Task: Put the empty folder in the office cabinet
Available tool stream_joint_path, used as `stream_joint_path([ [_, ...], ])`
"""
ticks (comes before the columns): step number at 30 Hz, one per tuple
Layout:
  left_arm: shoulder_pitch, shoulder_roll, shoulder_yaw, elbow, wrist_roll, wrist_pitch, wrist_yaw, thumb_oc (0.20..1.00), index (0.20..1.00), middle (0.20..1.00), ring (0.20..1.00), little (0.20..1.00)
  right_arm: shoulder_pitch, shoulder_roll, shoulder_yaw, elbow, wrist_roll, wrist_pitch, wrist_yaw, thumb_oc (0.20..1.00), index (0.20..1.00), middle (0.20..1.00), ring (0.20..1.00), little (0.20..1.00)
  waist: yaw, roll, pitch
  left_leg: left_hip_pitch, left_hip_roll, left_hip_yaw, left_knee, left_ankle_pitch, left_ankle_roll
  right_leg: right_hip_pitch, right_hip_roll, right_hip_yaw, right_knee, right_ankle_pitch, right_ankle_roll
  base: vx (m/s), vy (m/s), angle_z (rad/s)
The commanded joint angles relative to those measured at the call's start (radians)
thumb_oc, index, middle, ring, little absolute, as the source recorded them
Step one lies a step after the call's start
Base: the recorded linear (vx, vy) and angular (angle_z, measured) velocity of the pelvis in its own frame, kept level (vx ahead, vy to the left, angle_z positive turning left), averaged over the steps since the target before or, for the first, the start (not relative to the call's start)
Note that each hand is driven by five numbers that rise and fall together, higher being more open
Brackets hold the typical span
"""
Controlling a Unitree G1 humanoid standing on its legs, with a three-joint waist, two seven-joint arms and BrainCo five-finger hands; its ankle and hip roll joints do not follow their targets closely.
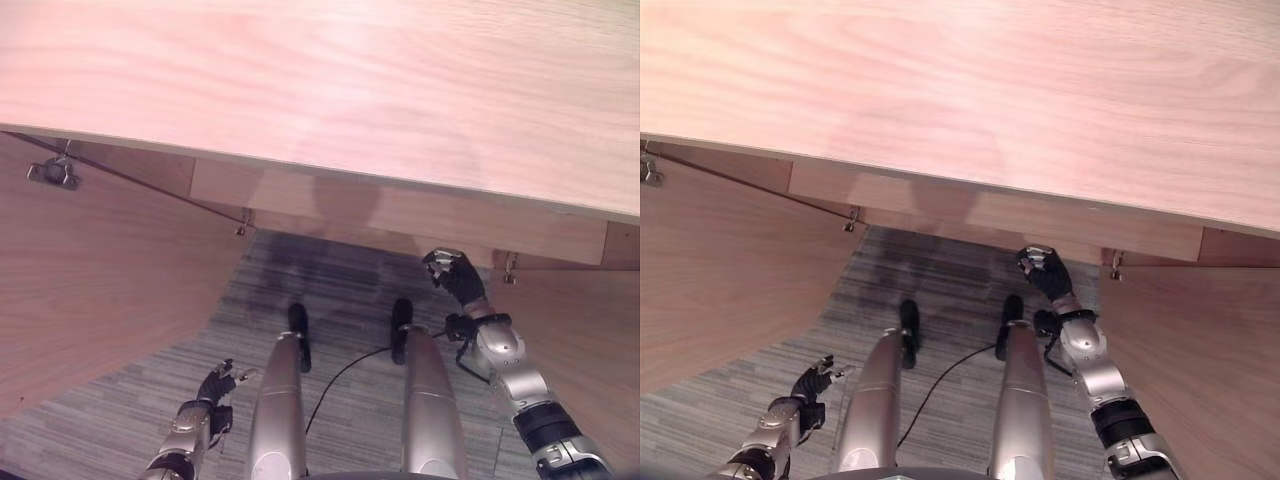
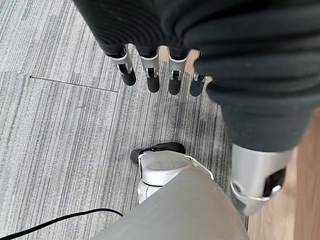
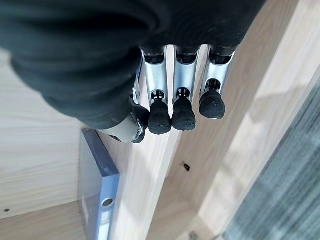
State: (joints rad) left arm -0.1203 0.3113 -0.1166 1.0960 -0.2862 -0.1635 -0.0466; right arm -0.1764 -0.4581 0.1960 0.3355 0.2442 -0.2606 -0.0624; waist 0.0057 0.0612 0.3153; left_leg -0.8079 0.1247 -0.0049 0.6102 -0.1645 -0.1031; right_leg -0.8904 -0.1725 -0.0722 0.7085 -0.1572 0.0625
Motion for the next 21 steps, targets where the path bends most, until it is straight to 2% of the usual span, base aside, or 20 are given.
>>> stream_joint_path([
  [1, 0.029, 0.015, -0.004, 0.041, 0.022, -0.009, 0.012, 1.0, 1.0, 1.0, 1.0, 1.0, -0.005, -0.028, -0.018, -0.035, -0.012, -0.038, -0.032, 0.2, 0.2, 0.2, 0.2, 0.2, 0.01, 0.01, -0.037, -0.012, -0.017, -0.028, -0.081, 0.058, 0.037, 0.071, 0.027, -0.016, -0.026, -0.081, 0.025, 0.0, 0.0, 0.0],
  [7, 0.04, 0.018, -0.005, 0.042, 0.024, -0.007, 0.006, 1.0, 1.0, 1.0, 1.0, 1.0, -0.039, -0.043, -0.106, -0.028, -0.002, -0.058, -0.085, 0.2, 0.2, 0.2, 0.2, 0.2, 0.015, 0.01, -0.044, -0.019, -0.016, -0.033, -0.066, 0.05, 0.039, 0.065, 0.027, -0.017, -0.013, -0.087, 0.024, 0.0, 0.0, 0.0],
  [9, 0.043, 0.02, -0.007, 0.035, 0.018, -0.007, -0.001, 1.0, 1.0, 1.0, 1.0, 1.0, -0.066, -0.062, -0.173, -0.002, -0.002, -0.072, -0.129, 0.2, 0.2, 0.2, 0.2, 0.2, 0.019, 0.01, -0.048, -0.019, -0.017, -0.034, -0.07, 0.048, 0.041, 0.067, 0.027, -0.019, -0.015, -0.089, 0.026, 0.0, 0.0, 0.0],
  [21, 0.047, 0.026, -0.005, 0.027, 0.02, -0.001, -0.015, 1.0, 1.0, 1.0, 1.0, 1.0, -0.101, -0.085, -0.3, 0.009, -0.002, -0.096, -0.2, 0.2, 0.2, 0.2, 0.2, 0.2, 0.024, 0.013, -0.051, -0.019, -0.02, -0.039, -0.075, 0.045, 0.044, 0.068, 0.029, -0.021, -0.013, -0.096, 0.028, 0.0, 0.0, 0.0],
])
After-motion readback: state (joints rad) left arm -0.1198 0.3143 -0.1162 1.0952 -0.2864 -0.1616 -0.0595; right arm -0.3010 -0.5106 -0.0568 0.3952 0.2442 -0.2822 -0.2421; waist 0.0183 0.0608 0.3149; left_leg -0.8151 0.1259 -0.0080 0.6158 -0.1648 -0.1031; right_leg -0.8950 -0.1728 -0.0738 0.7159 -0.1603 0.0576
